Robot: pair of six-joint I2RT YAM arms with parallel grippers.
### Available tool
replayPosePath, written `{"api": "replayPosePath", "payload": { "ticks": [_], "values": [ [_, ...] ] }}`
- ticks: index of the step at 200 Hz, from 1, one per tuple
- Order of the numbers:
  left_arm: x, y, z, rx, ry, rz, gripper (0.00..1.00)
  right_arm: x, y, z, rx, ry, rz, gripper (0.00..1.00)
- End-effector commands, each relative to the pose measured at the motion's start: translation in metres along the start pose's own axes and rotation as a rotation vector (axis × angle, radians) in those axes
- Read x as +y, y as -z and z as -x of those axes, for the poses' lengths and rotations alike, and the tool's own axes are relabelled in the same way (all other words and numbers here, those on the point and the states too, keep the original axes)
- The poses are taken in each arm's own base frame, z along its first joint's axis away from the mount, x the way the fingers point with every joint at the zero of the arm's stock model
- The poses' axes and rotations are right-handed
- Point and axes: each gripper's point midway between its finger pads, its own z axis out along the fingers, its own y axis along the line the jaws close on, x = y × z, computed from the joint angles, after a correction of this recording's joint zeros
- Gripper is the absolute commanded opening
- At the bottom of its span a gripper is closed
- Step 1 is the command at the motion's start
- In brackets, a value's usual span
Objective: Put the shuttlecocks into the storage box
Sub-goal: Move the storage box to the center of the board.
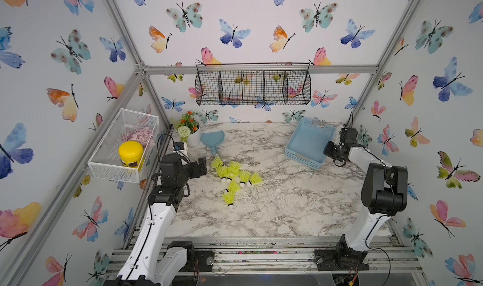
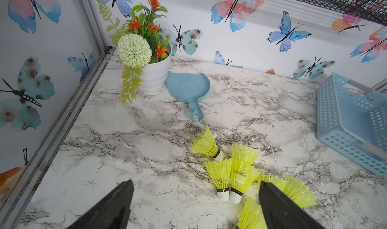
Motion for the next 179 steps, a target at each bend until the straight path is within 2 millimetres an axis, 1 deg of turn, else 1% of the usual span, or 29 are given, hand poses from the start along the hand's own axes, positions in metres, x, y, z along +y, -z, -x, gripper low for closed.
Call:
{"api": "replayPosePath", "payload": {
  "ticks": [1, 19, 49, 69, 103, 136, 179],
  "values": [
    [0.003, 0.0, 0.002, 0.003, -0.009, 0.012, 0.98, -0.008, 0.01, -0.037, 0.12, 0.091, -0.047, 0.13],
    [0.002, 0.0, 0.002, 0.005, -0.01, 0.013, 0.98, -0.002, 0.021, -0.053, 0.14, 0.132, -0.058, 0.13],
    [0.003, 0.001, 0.002, 0.005, -0.008, 0.018, 0.98, 0.007, 0.036, -0.086, 0.164, 0.191, -0.073, 0.12],
    [0.004, 0.001, 0.001, 0.007, -0.009, 0.018, 0.98, 0.016, 0.045, -0.106, 0.18, 0.229, -0.055, 0.12],
    [0.003, 0.0, 0.001, 0.008, -0.008, 0.013, 0.98, 0.038, 0.051, -0.137, 0.21, 0.297, -0.003, 0.1],
    [0.0, 0.0, 0.002, 0.009, -0.001, -0.002, 0.99, 0.062, 0.055, -0.157, 0.235, 0.379, 0.034, 0.1],
    [-0.007, -0.002, 0.0, 0.016, 0.017, -0.045, 0.98, 0.081, 0.056, -0.177, 0.267, 0.432, 0.081, 0.11]
  ]
}}
